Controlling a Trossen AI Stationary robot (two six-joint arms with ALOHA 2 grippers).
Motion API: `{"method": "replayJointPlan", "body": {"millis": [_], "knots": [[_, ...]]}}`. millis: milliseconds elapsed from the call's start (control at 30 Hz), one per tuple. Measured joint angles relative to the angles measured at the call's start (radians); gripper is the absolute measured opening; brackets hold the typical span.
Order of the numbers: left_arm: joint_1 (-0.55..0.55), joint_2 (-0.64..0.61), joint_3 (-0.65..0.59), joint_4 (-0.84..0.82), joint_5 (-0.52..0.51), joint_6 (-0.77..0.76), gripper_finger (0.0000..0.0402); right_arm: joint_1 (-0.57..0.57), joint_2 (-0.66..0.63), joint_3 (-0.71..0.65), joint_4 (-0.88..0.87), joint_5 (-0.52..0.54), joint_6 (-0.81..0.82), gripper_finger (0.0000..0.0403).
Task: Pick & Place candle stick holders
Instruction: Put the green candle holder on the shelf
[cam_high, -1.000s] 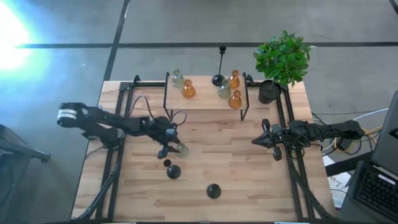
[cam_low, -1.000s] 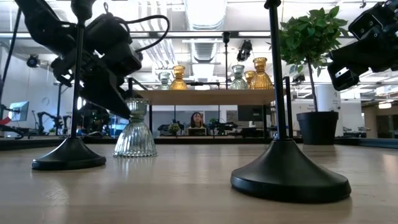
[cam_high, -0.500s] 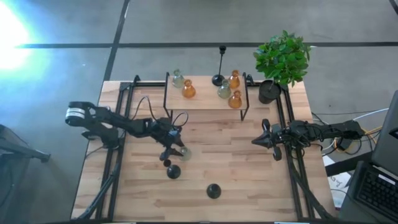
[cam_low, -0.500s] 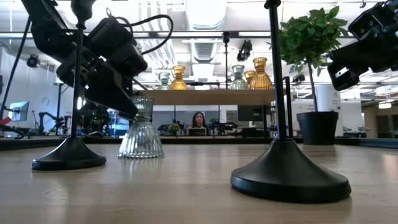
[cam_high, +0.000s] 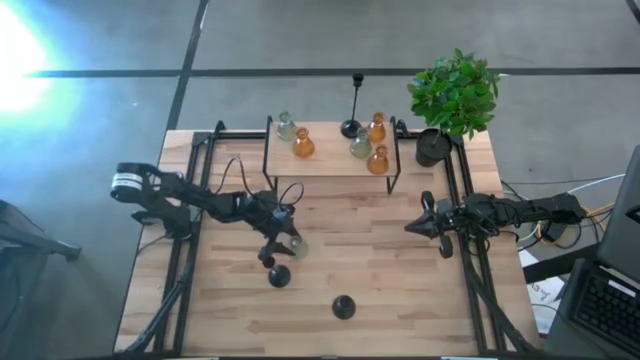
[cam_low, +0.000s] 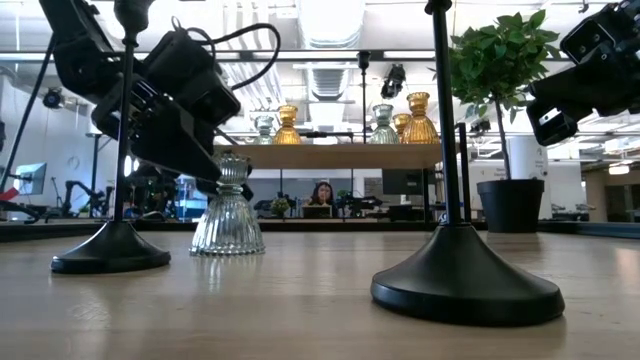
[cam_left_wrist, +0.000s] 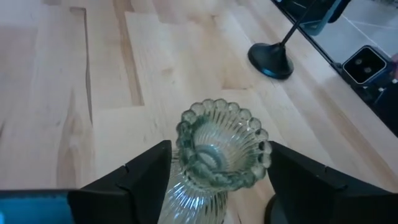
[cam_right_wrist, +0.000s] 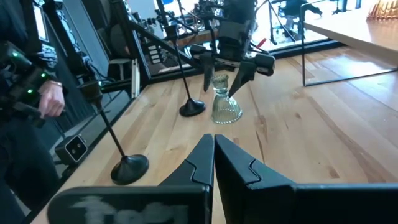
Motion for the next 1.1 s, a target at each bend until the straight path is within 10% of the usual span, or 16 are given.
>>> {"method": "replayJointPlan", "body": {"millis": [400,900,1100], "knots": [[-0.001,0.0,0.001,0.043,-0.023,0.002,0.0143,0.0,0.0,0.0,0.0,0.0,0.0,0.0008],[-0.001,-0.088,0.104,0.021,-0.061,-0.11,0.0141,0.0,0.0,0.0,0.0,0.0,0.0,0.0008],[0.001,-0.189,0.271,-0.253,-0.224,-0.036,0.0141,0.0,0.0,0.0,0.0,0.0,0.0,0.0008]]}}
